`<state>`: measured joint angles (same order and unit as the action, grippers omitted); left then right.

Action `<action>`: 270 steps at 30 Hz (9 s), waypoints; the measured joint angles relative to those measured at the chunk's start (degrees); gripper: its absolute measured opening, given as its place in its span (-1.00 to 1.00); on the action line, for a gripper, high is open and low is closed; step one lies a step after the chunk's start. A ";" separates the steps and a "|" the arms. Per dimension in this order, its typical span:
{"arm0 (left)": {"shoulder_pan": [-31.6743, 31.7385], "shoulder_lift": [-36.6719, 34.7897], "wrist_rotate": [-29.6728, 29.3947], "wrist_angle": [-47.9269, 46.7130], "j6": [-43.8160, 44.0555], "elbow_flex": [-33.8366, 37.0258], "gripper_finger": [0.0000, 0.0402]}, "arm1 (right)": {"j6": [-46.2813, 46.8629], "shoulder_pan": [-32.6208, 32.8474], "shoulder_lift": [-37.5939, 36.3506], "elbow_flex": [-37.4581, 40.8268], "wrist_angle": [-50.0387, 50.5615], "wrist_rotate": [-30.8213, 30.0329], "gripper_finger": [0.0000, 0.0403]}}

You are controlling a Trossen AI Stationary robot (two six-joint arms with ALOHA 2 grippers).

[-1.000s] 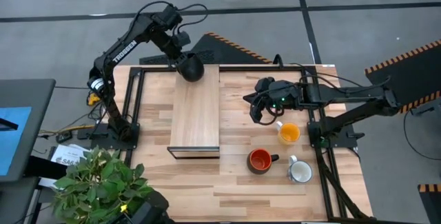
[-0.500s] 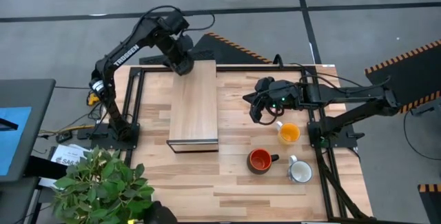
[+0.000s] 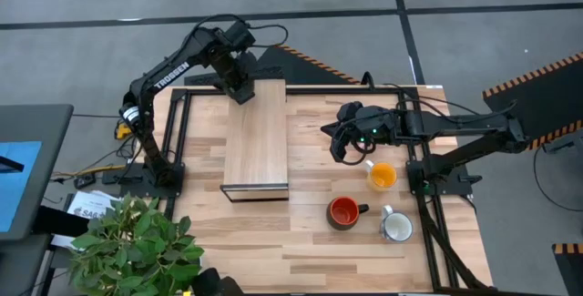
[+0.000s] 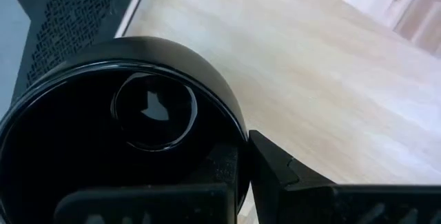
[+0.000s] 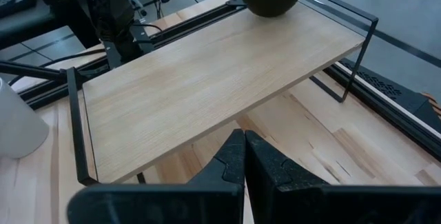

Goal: Place coffee mugs
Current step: Put the black mug on the shelf, then put the gray mug on the shelf

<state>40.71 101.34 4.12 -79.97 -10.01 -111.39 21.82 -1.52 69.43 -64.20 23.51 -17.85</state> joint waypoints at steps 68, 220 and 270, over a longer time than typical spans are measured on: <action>-23.50 -28.31 0.50 48.32 13.90 17.71 -0.10 | 0.84 -7.82 -2.17 -9.09 15.18 1.05 -0.47; -32.24 -42.25 -1.55 107.39 35.21 58.24 -0.10 | 18.73 8.65 24.92 -2.83 -26.27 6.07 -0.90; -32.35 -42.25 -1.97 106.41 35.33 58.24 -0.10 | 8.83 -11.03 28.35 -7.91 -26.56 10.18 -0.91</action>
<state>8.36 59.09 2.15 26.44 25.32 -53.15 30.65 -12.55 97.78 -72.12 -3.05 -7.67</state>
